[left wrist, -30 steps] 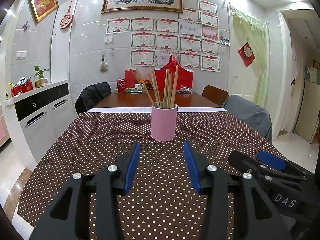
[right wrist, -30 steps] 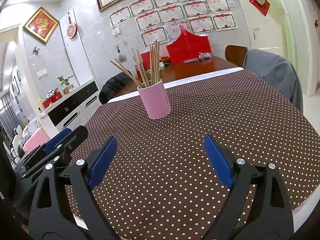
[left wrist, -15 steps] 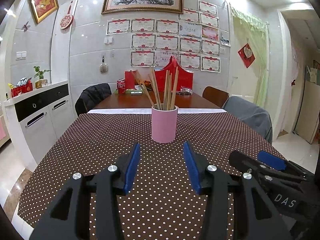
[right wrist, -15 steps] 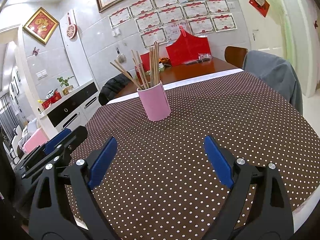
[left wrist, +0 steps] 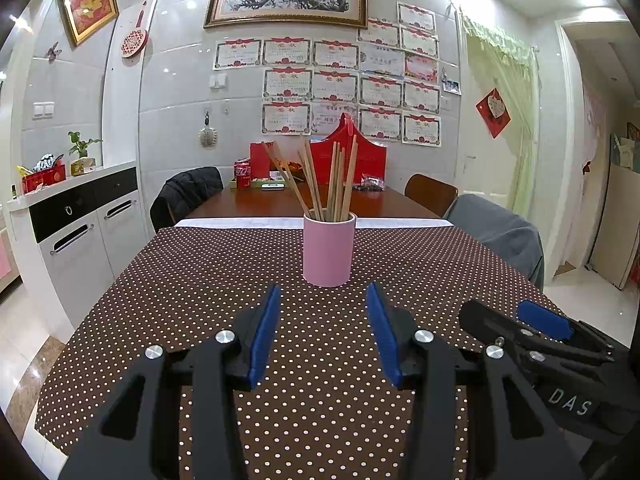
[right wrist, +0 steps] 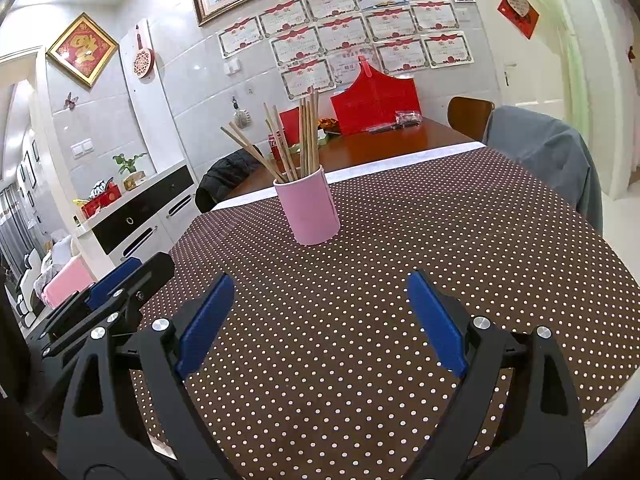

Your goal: Organize utensils

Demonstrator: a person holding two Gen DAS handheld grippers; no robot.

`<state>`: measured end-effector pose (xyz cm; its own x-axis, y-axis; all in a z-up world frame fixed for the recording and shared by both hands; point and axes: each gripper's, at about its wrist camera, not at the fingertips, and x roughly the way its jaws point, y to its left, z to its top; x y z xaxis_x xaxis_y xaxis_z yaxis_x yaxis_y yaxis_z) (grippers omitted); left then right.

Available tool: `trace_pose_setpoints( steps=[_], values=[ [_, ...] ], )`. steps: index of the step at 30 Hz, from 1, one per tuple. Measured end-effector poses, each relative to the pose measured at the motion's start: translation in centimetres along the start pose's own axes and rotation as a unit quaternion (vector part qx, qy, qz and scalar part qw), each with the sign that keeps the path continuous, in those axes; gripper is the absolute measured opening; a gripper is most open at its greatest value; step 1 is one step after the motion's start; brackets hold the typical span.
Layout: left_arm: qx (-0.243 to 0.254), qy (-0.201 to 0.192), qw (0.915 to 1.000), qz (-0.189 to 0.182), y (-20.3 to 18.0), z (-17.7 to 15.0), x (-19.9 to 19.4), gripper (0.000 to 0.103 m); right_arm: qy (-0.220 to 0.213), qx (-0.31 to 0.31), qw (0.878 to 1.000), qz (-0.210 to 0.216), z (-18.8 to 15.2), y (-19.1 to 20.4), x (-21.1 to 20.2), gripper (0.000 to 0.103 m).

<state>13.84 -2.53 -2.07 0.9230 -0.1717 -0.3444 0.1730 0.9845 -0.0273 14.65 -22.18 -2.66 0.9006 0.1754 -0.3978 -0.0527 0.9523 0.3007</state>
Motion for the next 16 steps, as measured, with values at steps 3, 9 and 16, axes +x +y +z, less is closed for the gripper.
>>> trace_pose_setpoints(
  steps=[3, 9, 16],
  values=[
    [-0.003, 0.004, 1.0, 0.003, -0.01, -0.16, -0.01, 0.045, 0.003, 0.0, 1.0, -0.001, -0.06, 0.05, 0.1, 0.087],
    [-0.007, 0.014, 0.9999, 0.0, 0.23, -0.4, 0.26, 0.045, 0.01, -0.001, 1.0, -0.002, -0.16, 0.26, 0.43, 0.087],
    [-0.009, 0.016, 0.9998, -0.001, 0.59, -0.44, 0.45, 0.045, 0.011, -0.001, 1.0, -0.002, -0.16, 0.29, 0.47, 0.087]
  ],
)
